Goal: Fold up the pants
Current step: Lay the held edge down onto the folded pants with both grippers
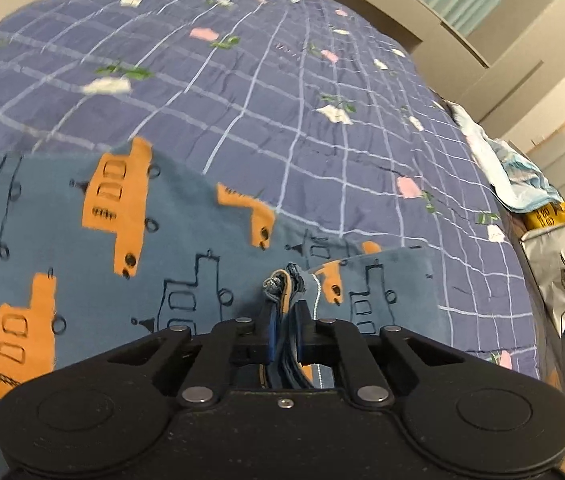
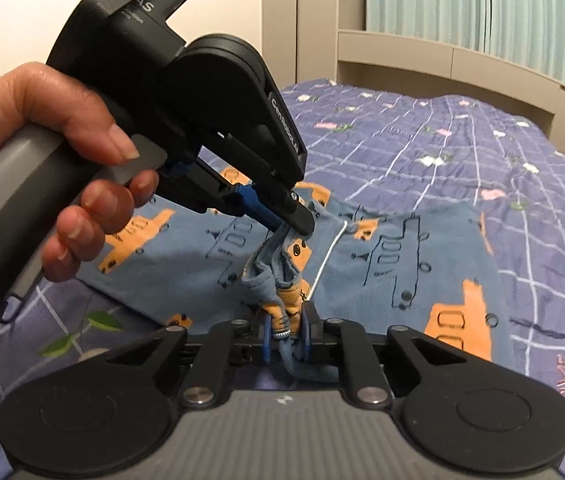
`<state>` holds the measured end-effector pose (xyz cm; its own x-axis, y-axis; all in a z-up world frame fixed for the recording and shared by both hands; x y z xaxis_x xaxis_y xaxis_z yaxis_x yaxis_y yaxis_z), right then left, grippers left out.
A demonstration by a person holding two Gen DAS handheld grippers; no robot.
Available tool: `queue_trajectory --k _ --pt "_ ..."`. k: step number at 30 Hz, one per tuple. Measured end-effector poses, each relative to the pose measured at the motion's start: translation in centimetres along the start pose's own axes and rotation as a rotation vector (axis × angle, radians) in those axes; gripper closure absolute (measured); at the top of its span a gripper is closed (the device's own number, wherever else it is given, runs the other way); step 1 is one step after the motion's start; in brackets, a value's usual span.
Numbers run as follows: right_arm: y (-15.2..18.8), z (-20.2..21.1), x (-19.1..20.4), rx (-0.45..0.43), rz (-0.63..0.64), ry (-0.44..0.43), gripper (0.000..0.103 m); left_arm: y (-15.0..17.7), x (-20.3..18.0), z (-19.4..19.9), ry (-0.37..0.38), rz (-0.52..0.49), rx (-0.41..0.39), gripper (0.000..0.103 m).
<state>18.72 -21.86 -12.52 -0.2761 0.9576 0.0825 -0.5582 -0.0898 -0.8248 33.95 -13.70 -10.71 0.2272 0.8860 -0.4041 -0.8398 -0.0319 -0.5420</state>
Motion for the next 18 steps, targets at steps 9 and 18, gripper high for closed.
queue_trajectory --k 9,18 --pt "-4.0 1.8 4.2 -0.064 0.064 -0.066 0.088 -2.7 0.7 5.5 -0.095 -0.162 -0.050 0.094" --pt "-3.2 -3.2 10.3 0.072 0.171 -0.170 0.088 -1.3 8.1 6.3 -0.158 -0.112 -0.022 0.094"
Point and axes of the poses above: each gripper's, at about its wrist camera, not at the fingertips, and z roughly against the way its jaws point, x to its left, y to its underside, the point moved 7 cm from there along -z, roughly the way its jaws point, and after that the axes turned 5 degrees about -z, right-handed, at the moved point
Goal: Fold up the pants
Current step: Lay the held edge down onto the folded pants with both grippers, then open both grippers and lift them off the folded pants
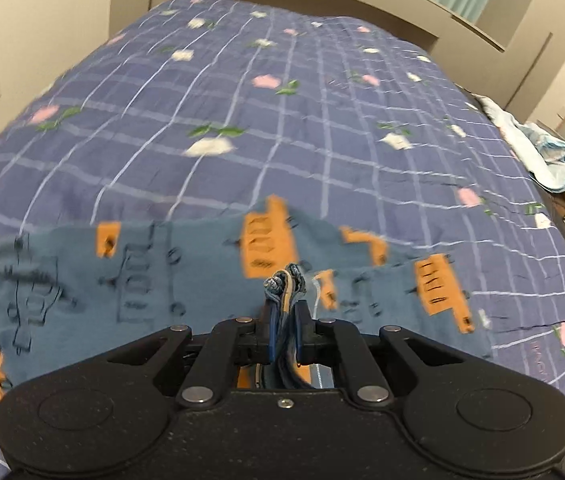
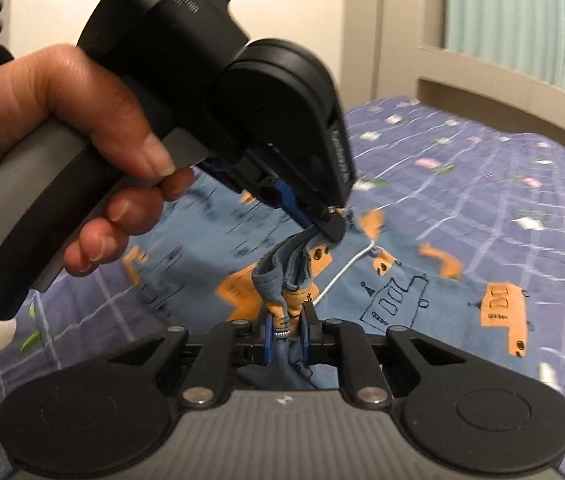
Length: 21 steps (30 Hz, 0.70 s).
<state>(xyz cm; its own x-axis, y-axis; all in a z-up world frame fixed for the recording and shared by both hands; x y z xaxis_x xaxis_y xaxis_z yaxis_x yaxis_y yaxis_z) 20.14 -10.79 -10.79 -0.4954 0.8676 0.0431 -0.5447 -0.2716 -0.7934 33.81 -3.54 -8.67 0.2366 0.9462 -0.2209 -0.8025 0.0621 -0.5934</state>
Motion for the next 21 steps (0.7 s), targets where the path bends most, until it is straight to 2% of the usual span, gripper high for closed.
queue_trajectory --k 4,8,9,10,13,14,15,16,18,21 --pt "1.2 -1.7 -0.1 0.055 -0.018 -0.008 0.087 1.6 1.9 -1.9 0.003 0.055 0.021 0.093" --pt "2.0 -1.9 -0.1 0.052 -0.039 -0.027 0.080 2.0 2.0 -2.1 0.001 0.051 0.003 0.087" --pt "1.9 -1.7 -0.1 0.047 -0.039 -0.032 0.075 1.9 2.0 -2.1 0.003 0.055 0.002 0.083" --pt "1.9 -1.3 -0.3 0.040 -0.035 -0.034 0.063 1.8 1.9 -1.9 0.004 0.061 0.000 0.081" --pt "1.7 0.8 -1.2 0.016 0.005 -0.002 0.039 1.4 2.0 -1.1 -0.013 0.062 -0.026 0.057" --pt "1.8 1.7 -2.0 0.005 0.013 0.028 0.035 1.3 1.9 -0.7 -0.025 0.055 -0.047 0.040" --pt "2.0 2.5 -2.8 -0.003 0.014 0.060 0.024 1.1 1.7 -0.4 -0.040 0.044 -0.066 0.025" --pt "2.1 3.4 -4.2 -0.009 0.006 0.107 0.013 1.1 1.4 -0.2 -0.056 0.026 -0.081 0.020" --pt "2.2 4.6 -6.6 -0.018 -0.017 0.187 0.009 1.0 0.6 -0.2 -0.083 -0.016 -0.093 0.017" --pt "2.1 5.6 -10.8 -0.046 -0.074 0.310 0.000 1.4 -0.2 -1.1 -0.130 -0.036 -0.092 0.003"
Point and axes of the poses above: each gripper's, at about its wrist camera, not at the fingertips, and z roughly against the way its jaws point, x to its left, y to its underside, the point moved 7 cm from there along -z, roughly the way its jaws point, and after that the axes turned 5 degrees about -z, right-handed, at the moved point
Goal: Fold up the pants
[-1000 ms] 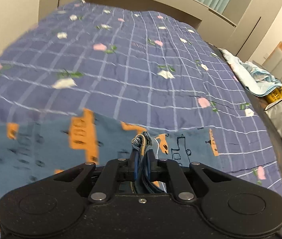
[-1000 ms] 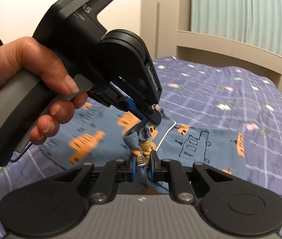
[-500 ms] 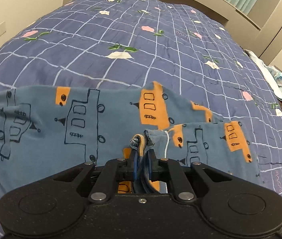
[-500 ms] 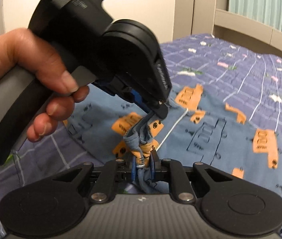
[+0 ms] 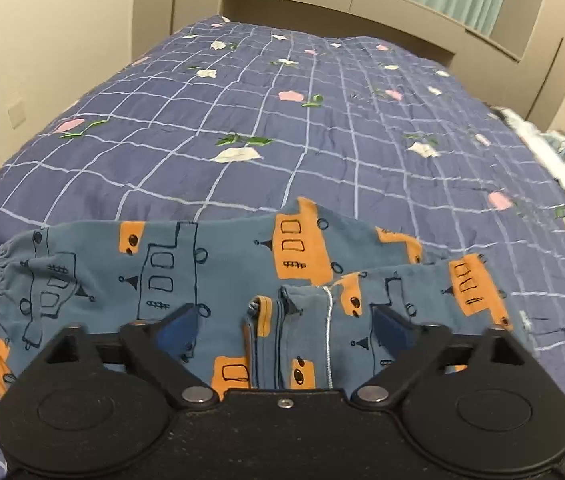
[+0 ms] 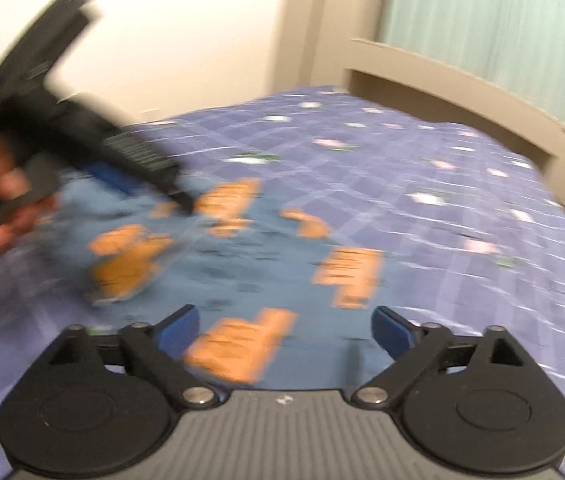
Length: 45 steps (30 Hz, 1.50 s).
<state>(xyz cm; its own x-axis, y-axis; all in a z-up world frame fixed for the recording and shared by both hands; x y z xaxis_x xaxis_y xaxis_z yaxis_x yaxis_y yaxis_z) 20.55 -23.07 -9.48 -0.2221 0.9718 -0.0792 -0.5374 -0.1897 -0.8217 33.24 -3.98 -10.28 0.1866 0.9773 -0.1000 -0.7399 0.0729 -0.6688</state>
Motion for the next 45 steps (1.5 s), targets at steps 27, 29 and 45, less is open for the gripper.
queue_trajectory --k 27,29,45 --pt "3.3 -2.1 -4.6 0.030 0.082 0.261 0.000 5.0 2.2 2.4 -0.263 -0.088 0.034 0.001" --pt "3.0 -1.8 -4.6 0.022 0.069 0.266 0.000 5.2 2.4 3.2 -0.254 -0.074 0.022 0.001" --pt "-1.4 -3.5 8.1 -0.004 0.133 -0.040 0.000 6.1 13.5 9.4 -0.315 0.123 -0.045 0.001"
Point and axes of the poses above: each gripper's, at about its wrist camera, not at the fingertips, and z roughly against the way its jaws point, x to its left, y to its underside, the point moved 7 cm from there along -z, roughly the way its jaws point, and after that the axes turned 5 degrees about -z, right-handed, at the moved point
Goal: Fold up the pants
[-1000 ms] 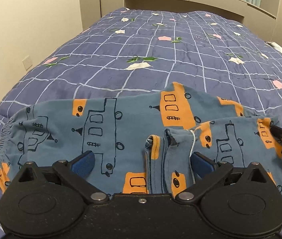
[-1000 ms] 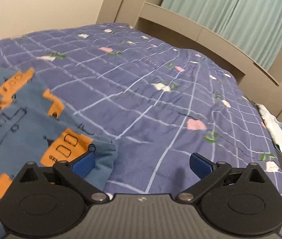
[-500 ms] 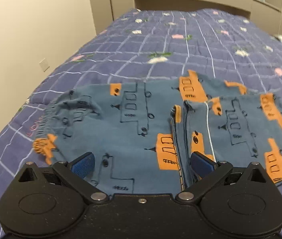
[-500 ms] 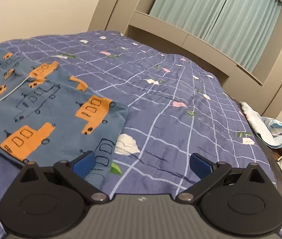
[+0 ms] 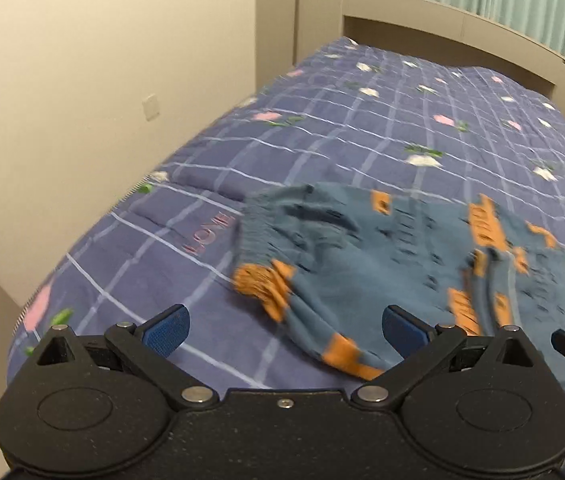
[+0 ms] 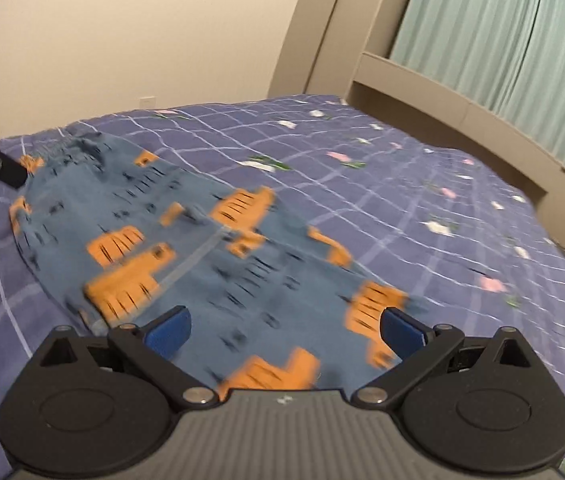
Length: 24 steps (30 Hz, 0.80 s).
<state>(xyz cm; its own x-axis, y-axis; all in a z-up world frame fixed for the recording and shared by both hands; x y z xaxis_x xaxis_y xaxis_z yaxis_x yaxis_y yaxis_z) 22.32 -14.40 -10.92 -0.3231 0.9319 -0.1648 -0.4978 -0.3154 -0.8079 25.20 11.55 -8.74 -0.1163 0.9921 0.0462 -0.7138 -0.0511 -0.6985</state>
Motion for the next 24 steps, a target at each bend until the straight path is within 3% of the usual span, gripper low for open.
queue_trajectory --k 9,13,14,16,18,23,24 --pt "-0.4 -3.1 2.5 0.029 -0.049 -0.025 0.000 -1.3 4.0 -5.2 0.111 0.211 -0.045 0.002" --pt "-0.2 -3.4 2.1 0.026 -0.085 -0.021 0.000 -1.4 5.5 -5.8 0.233 0.314 -0.066 0.028" --pt "0.0 -3.6 2.0 0.031 -0.096 -0.027 0.000 -1.4 5.7 -6.0 0.254 0.335 -0.063 0.031" --pt "0.1 -3.7 1.9 0.033 -0.117 -0.030 0.000 -1.1 5.9 -6.5 0.267 0.349 -0.039 0.048" --pt "0.1 -3.7 1.9 0.031 -0.124 -0.032 0.000 -0.8 6.1 -7.0 0.277 0.354 -0.007 0.055" --pt "0.1 -3.8 1.7 0.032 -0.140 -0.041 0.000 -0.6 6.1 -8.0 0.295 0.386 0.040 0.054" --pt "0.1 -3.7 1.7 0.030 -0.139 -0.041 0.000 -0.8 6.1 -7.9 0.285 0.394 0.047 0.062"
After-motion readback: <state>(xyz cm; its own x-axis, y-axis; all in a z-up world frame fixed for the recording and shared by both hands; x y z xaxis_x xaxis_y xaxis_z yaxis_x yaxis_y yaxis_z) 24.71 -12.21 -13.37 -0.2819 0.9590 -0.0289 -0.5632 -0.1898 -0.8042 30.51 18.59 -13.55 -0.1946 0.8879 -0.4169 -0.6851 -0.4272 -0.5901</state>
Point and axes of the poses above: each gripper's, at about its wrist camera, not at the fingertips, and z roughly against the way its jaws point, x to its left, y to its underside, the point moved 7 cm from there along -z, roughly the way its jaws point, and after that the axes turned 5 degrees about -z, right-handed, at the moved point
